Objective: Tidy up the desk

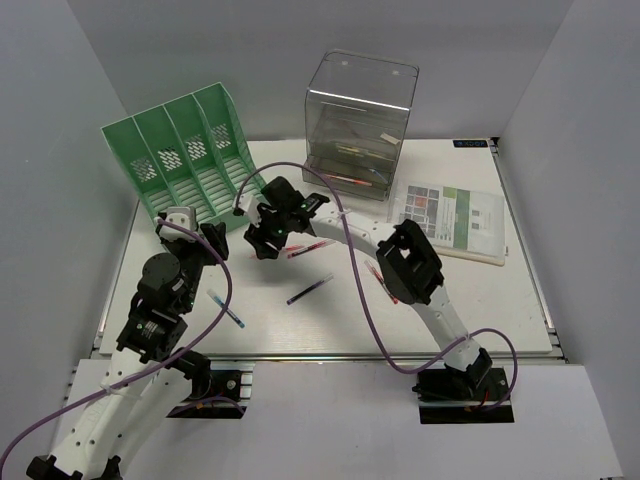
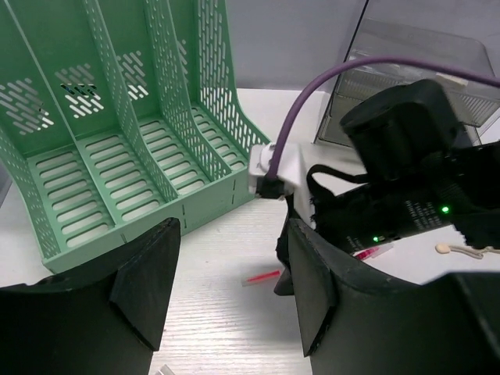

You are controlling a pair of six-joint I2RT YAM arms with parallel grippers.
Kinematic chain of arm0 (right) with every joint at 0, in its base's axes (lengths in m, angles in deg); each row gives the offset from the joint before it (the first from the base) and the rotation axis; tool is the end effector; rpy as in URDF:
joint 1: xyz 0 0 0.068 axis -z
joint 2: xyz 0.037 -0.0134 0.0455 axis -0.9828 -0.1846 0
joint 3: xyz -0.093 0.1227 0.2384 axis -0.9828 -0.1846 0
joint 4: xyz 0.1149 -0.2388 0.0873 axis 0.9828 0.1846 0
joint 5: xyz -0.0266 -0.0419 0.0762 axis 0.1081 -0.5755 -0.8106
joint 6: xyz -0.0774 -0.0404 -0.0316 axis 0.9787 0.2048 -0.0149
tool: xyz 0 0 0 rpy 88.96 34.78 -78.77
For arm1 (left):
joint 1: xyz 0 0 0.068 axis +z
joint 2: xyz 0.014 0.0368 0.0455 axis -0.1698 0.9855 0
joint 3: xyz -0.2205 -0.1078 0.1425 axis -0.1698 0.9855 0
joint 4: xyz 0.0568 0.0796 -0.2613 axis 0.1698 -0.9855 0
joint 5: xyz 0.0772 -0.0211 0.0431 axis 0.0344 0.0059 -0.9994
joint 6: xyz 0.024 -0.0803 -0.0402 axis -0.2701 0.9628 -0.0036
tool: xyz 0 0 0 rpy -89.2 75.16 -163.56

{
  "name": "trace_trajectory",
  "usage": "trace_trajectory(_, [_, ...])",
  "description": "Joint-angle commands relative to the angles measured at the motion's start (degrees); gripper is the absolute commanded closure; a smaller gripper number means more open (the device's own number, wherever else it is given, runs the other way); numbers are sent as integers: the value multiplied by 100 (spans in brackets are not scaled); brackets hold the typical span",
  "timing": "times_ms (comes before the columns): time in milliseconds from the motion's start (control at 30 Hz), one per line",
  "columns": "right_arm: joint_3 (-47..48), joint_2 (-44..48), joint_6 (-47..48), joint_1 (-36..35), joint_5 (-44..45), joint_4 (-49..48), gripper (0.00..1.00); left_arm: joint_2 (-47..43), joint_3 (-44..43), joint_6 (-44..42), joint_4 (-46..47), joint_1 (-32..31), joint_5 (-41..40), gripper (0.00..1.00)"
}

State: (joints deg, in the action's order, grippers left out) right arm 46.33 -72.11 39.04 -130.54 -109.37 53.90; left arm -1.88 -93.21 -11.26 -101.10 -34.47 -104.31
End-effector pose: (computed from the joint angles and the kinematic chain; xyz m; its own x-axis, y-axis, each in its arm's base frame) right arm 0.3421 0.4727 0.1798 -0.1098 -0.6381 -0.7621 -0.9832 0.1821 -0.0107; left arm 0.1811 -0.0515 0.3299 -0.0710 -0.0676 -0.9952 0.0725 0.9947 -0.0728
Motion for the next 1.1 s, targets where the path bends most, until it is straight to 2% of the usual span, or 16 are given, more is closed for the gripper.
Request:
trace_trajectory(0, [491,-211,-50,-6,166,342,37,-19,6,-99,11,8,140,32])
trace_trajectory(533, [263,-502,1013,2,842,546,36,-36,24,-143,37,8,280,32])
trace_trajectory(800, [131,-528,1303,46,922,659,50,-71,41,-161,37,8,254,32])
trace_trajectory(1067, [315,-809,1523,169,448,1160,65,-124,41,-161,55,8,228,32])
